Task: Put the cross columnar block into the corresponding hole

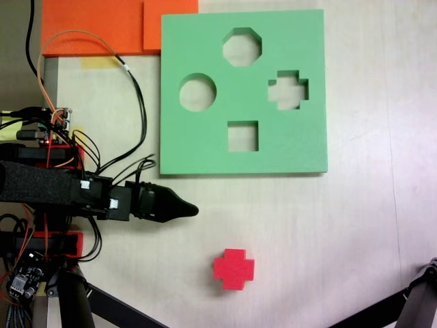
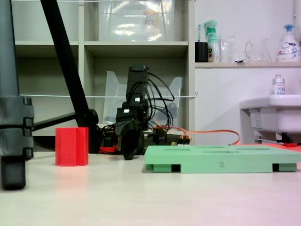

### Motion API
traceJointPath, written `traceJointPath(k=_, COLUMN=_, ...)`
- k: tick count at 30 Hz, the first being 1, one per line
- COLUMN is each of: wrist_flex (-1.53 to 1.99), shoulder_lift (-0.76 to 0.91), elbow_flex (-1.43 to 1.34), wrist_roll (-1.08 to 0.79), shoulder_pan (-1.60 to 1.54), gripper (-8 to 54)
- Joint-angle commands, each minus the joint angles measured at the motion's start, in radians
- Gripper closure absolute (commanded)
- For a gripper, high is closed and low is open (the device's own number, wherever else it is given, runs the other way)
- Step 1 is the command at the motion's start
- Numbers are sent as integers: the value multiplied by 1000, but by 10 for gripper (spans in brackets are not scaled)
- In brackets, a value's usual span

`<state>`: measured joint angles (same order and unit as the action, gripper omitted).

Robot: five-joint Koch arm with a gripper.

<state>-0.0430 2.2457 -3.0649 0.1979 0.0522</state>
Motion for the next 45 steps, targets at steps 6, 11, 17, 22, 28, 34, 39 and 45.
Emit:
traceJointPath(k=6, wrist_flex=41, shoulder_lift=75, elbow_flex=-71, wrist_roll=74, shoulder_pan=35, gripper=116)
traceJointPath(k=11, wrist_flex=-52, shoulder_lift=77, elbow_flex=2, wrist_roll=796, shoulder_pan=57, gripper=144)
traceJointPath(k=17, wrist_flex=440, shoulder_lift=64, elbow_flex=391, wrist_roll=1192, shoulder_pan=87, gripper=158)
traceJointPath(k=22, wrist_flex=762, shoulder_lift=54, elbow_flex=660, wrist_roll=1270, shoulder_pan=91, gripper=191)
traceJointPath(k=28, wrist_flex=1180, shoulder_lift=-229, elbow_flex=1124, wrist_roll=1215, shoulder_pan=121, gripper=186)
traceJointPath(k=34, wrist_flex=1324, shoulder_lift=-462, elbow_flex=1450, wrist_roll=1121, shoulder_pan=184, gripper=-9)
traceJointPath(k=39, wrist_flex=1325, shoulder_lift=-591, elbow_flex=1549, wrist_roll=1095, shoulder_pan=225, gripper=-61)
traceJointPath(k=45, wrist_flex=1324, shoulder_lift=-699, elbow_flex=1575, wrist_roll=1071, shoulder_pan=242, gripper=-68)
